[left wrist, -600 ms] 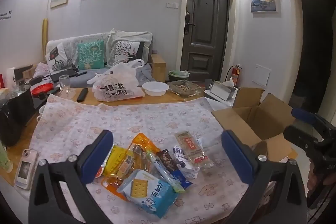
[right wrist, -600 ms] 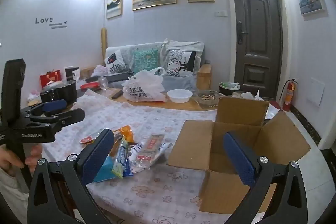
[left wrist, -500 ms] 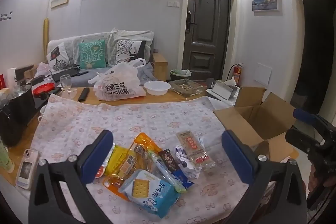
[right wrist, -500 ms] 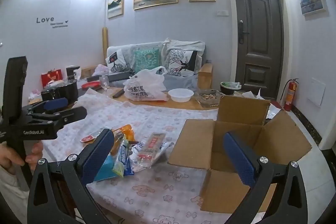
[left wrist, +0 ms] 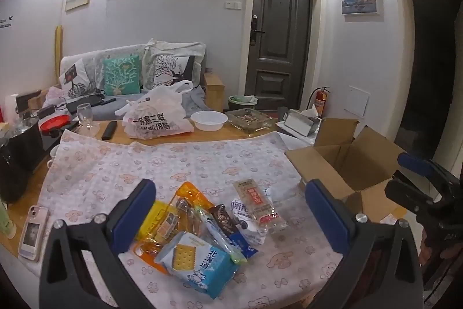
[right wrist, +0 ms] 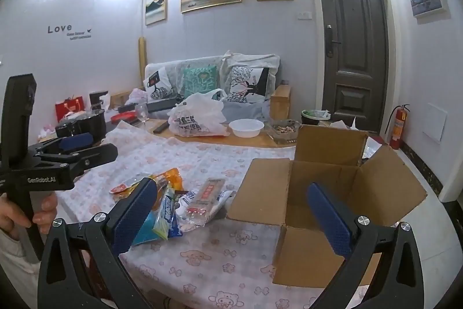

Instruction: Organize snacks

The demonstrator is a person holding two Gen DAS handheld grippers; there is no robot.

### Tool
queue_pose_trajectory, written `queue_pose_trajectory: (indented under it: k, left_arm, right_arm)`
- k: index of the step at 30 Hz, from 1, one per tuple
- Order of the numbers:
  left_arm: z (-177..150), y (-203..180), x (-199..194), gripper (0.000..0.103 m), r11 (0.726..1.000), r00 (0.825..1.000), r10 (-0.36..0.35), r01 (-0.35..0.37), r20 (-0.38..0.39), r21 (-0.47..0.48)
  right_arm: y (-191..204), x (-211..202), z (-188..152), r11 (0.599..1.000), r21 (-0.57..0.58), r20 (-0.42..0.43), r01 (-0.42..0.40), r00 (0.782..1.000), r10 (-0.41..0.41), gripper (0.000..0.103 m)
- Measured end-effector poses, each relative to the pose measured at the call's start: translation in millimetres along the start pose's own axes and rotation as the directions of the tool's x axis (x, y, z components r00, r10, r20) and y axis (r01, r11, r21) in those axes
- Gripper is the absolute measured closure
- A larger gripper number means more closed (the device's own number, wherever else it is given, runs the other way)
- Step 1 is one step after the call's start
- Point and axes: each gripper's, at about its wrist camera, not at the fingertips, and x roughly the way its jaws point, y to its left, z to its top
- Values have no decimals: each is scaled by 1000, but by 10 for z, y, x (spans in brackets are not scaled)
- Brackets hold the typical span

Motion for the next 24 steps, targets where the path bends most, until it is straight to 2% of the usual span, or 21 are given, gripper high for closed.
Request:
queue_pose_trajectory:
  k: [8,24]
  left_arm:
    - [-30,-67,-63,1,999,999,-50,50,10,3]
    - [-56,-89,-121,1,998,998,-69,69,7,1]
  right_arm:
    - [4,-63,-2,1000,2,6,4,1000,-4,0]
    - [-9,-117,-37,1000,2,6,9,1000,-9,0]
